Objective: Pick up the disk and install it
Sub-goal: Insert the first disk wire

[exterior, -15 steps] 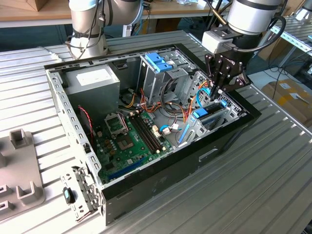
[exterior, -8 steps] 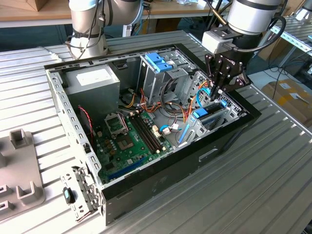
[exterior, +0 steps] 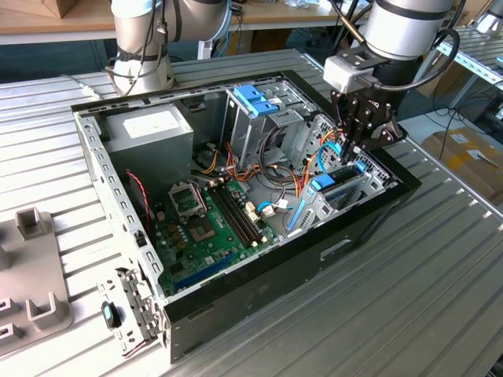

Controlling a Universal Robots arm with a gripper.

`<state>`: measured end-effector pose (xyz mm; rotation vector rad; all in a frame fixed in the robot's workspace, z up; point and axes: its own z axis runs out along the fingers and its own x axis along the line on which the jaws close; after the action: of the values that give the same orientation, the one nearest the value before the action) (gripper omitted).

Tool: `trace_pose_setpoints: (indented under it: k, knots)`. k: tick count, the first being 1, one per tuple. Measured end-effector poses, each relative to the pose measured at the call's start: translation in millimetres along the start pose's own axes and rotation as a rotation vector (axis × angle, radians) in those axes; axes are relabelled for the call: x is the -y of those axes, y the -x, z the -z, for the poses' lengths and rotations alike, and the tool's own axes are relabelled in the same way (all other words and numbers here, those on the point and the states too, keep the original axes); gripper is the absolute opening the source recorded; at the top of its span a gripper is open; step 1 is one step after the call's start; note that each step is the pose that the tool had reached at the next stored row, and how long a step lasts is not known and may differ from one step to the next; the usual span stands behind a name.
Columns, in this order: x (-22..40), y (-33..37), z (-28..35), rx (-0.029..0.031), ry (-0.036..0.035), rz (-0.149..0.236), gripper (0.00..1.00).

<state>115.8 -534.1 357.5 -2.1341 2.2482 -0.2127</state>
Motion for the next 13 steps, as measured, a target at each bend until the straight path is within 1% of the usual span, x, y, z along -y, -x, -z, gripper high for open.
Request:
trace_pose_setpoints:
  k: [13]
  knots:
    - [-0.1, -0.1, 0.0, 0.0003, -0.0003, 0.001, 0.16]
